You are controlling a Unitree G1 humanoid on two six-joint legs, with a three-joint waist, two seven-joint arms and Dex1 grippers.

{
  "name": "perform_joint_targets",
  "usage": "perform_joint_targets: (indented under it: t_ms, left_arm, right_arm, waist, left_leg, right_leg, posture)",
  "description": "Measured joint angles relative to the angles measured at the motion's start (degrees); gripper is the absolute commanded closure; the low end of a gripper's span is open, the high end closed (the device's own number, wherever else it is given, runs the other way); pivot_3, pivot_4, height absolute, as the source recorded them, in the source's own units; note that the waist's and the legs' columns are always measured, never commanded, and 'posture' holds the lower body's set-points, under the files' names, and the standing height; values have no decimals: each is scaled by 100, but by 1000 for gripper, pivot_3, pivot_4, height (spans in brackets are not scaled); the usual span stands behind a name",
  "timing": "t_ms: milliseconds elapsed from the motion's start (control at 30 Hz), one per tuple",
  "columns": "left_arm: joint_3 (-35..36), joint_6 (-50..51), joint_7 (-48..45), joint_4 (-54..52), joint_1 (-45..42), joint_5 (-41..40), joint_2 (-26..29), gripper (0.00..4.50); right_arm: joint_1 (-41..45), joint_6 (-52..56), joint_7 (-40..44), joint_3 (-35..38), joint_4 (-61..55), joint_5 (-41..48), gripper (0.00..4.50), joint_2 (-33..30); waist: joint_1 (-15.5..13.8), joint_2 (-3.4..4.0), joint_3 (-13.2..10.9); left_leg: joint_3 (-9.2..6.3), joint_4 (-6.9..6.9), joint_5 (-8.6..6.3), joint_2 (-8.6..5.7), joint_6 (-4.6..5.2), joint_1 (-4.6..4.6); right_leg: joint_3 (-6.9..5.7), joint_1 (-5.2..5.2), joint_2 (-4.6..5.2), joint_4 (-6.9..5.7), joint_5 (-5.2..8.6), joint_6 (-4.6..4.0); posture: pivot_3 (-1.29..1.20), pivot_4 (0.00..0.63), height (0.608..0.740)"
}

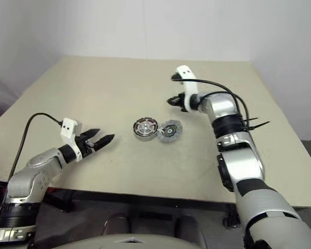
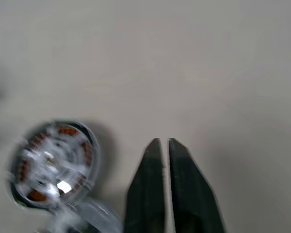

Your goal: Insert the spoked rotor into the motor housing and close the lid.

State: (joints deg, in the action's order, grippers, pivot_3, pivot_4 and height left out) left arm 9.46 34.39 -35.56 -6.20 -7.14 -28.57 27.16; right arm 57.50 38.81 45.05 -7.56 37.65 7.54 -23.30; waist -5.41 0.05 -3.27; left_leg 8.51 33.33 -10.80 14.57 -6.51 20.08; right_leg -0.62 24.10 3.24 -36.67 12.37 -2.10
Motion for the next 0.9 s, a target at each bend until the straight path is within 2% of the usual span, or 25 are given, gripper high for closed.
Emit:
perform_joint_targets:
  t_ms: [133, 200, 367, 467, 567, 700, 900]
  left_arm:
    - [-85, -12, -49, 148, -90, 49, -5, 0]
    - [-92, -23, -70, 173, -116, 66, 1, 0]
    - [-92, -38, -97, 210, -113, 84, 6, 0]
    - [-85, -38, -99, 205, -94, 90, 8, 0]
    - [-85, -38, -99, 204, -92, 91, 9, 0]
    - [-79, -38, -98, 203, -76, 96, 33, 0]
    - [-52, -48, -92, 201, -60, 100, 89, 0]
  right_arm:
    - [-99, -125, 406, -142, -268, -143, 4468, -479]
    - [-378, -153, 876, -345, -632, -208, 4468, -852]
    - [-1813, -759, 1951, -1228, -1482, -609, 4468, -1755]
    - [-2057, -1010, 2248, -1338, -1713, -670, 4468, -1918]
    - [-2114, -965, 2375, -1338, -1819, -659, 4468, -1912]
    - [-2027, -459, 2470, -1291, -2029, -426, 4468, -1598]
    - [-1409, 163, 2238, -978, -2057, -128, 4468, -1117]
  waist:
    - [-15, 0, 0]
    - [-32, -4, 2]
    - [-96, -7, 5]
    - [-28, 14, 2]
    - [11, 13, 2]
    - [0, 14, 2]
    - [-12, 9, 5]
  left_leg:
    - [0, 1, 3, 1, 9, 0]
    - [0, 3, -1, 1, 20, -2]
    - [0, 16, -7, -1, 42, 0]
    - [3, 31, -9, 0, 46, -11]
    - [3, 37, -15, 9, 60, -19]
    - [3, 49, -13, 9, 72, -15]
    - [1, 75, -26, 11, 96, -10]
  right_leg:
    - [-2, -1, 0, -1, 0, -2]
    - [-4, -10, 1, 3, 0, -2]
    - [-9, -20, 7, 9, 1, -3]
    - [-1, -23, 5, -7, 1, -2]
    - [-2, -27, -1, -9, -3, -6]
    - [-3, -28, 1, -13, -8, -11]
    - [-7, -28, 4, -12, -12, -15]
  posture:
    - [0, 0, 740]
    - [0, 0, 740]
    - [0, 0, 740]
    - [0, 0, 740]
    - [0, 0, 740]
    - [0, 0, 740]
    - [0, 0, 740]
